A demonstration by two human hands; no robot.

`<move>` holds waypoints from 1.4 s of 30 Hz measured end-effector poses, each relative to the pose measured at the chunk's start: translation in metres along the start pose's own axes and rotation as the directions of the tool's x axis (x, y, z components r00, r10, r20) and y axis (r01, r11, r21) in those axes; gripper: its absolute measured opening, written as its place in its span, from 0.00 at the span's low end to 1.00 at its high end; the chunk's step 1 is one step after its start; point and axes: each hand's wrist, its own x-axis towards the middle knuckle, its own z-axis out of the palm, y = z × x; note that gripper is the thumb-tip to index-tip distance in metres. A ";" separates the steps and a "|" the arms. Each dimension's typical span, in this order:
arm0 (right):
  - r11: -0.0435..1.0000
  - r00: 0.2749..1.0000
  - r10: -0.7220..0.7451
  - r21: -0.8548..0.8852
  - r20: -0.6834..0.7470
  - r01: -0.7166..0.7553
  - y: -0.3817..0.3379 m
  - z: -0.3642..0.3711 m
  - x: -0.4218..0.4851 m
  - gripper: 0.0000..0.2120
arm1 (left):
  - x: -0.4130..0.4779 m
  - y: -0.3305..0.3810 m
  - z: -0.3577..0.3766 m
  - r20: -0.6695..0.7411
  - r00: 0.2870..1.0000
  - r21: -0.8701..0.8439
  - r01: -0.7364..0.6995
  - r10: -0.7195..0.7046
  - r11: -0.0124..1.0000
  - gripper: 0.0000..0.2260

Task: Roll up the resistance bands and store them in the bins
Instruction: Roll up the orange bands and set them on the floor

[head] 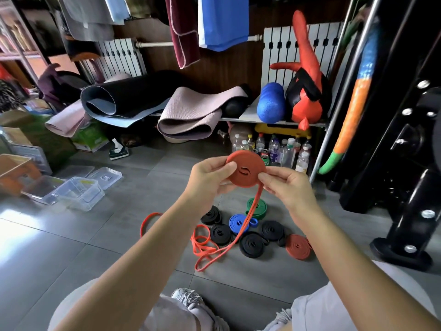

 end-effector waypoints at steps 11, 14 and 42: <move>0.961 0.984 -0.160 -0.216 0.083 0.175 -0.037 -0.001 0.002 0.10 | -0.002 0.040 -0.004 0.071 0.995 0.387 -0.097 0.075 0.917 0.05; 0.961 0.983 -0.175 -0.210 0.050 0.181 -0.048 -0.004 0.005 0.12 | 0.001 0.047 0.004 0.098 0.991 0.476 -0.124 0.087 0.871 0.04; 0.693 0.977 0.006 -0.706 0.211 0.148 0.013 -0.036 0.083 0.05 | 0.097 -0.044 0.022 0.201 0.967 0.787 -0.255 0.158 0.561 0.22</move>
